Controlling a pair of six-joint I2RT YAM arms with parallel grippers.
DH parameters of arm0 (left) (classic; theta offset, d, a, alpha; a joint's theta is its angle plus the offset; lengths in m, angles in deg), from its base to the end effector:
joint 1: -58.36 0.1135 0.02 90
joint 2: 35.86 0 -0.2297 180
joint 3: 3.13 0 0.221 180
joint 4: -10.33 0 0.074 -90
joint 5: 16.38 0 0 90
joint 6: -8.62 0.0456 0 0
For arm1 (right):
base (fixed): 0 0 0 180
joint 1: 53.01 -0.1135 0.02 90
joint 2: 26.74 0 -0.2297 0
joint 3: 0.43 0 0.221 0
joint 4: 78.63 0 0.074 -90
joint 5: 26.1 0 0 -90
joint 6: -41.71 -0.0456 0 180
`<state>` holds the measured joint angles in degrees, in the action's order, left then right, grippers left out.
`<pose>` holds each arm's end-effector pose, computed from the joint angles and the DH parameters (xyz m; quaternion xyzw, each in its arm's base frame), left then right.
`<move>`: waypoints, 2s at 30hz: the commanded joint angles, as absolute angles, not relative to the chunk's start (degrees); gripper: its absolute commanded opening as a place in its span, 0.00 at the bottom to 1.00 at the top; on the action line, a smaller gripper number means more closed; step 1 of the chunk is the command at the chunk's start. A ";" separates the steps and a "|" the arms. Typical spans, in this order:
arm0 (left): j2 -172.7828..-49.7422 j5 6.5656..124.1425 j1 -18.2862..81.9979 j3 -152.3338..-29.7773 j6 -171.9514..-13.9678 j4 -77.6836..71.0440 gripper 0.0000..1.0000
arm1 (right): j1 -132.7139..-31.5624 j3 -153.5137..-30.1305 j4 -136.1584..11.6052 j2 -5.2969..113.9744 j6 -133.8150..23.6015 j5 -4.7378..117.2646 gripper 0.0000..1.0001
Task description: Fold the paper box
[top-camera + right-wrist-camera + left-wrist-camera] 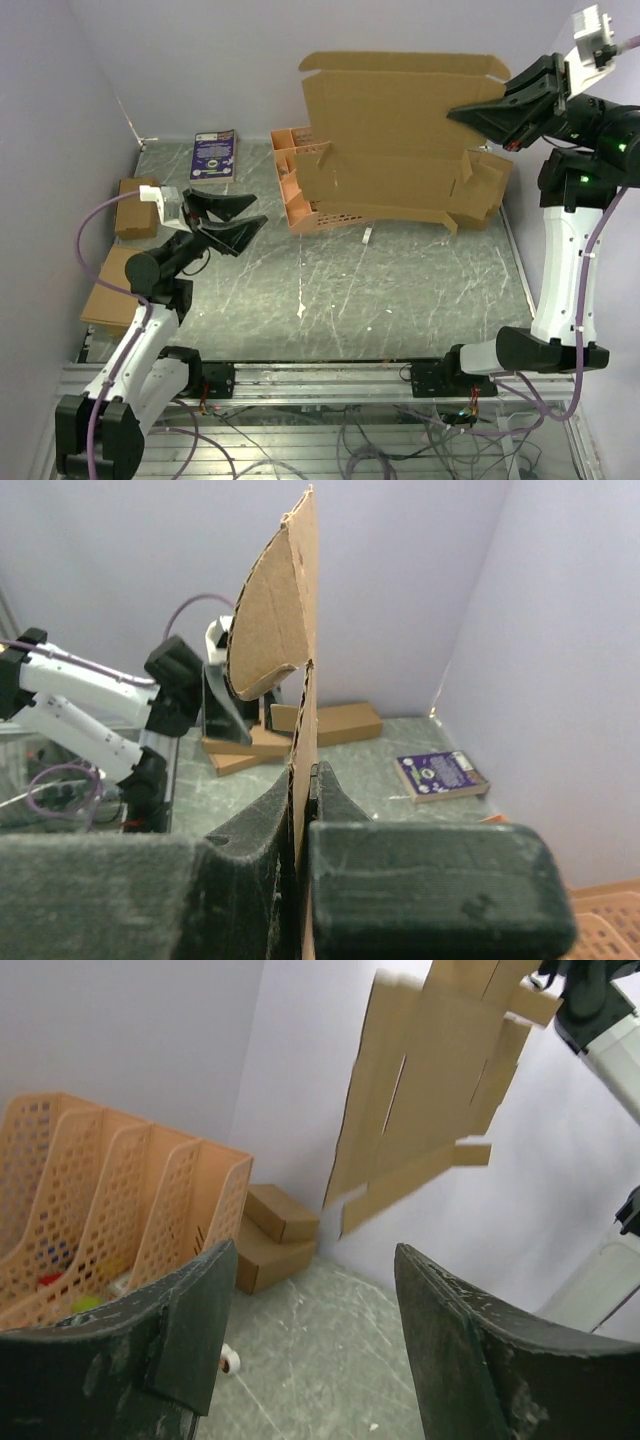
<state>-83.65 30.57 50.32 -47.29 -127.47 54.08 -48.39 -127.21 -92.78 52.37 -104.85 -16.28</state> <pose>0.1623 -0.0544 0.3388 0.1867 0.4793 -0.5216 0.6807 0.1671 0.0316 0.5745 -0.4429 0.4782 0.4659 0.5984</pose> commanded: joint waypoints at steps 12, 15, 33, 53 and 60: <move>-107.34 34.68 44.23 -46.14 -136.81 93.26 0.60 | -43.98 -134.42 -112.57 55.28 -125.11 -7.56 0.00; -110.61 34.90 41.30 -49.81 -136.51 93.39 0.59 | -43.87 -134.09 -113.55 54.85 -126.28 -7.71 0.00; -117.32 37.04 33.50 -60.28 -134.95 93.41 0.57 | -43.26 -132.08 -116.90 53.09 -130.56 -7.29 0.00; -114.89 29.85 30.49 -61.85 -137.80 93.55 0.61 | -43.16 -131.09 -111.77 52.82 -125.46 -8.33 0.00; -115.05 30.93 30.41 -62.31 -138.77 93.62 0.61 | -43.17 -130.63 -111.91 52.71 -125.37 -8.43 0.00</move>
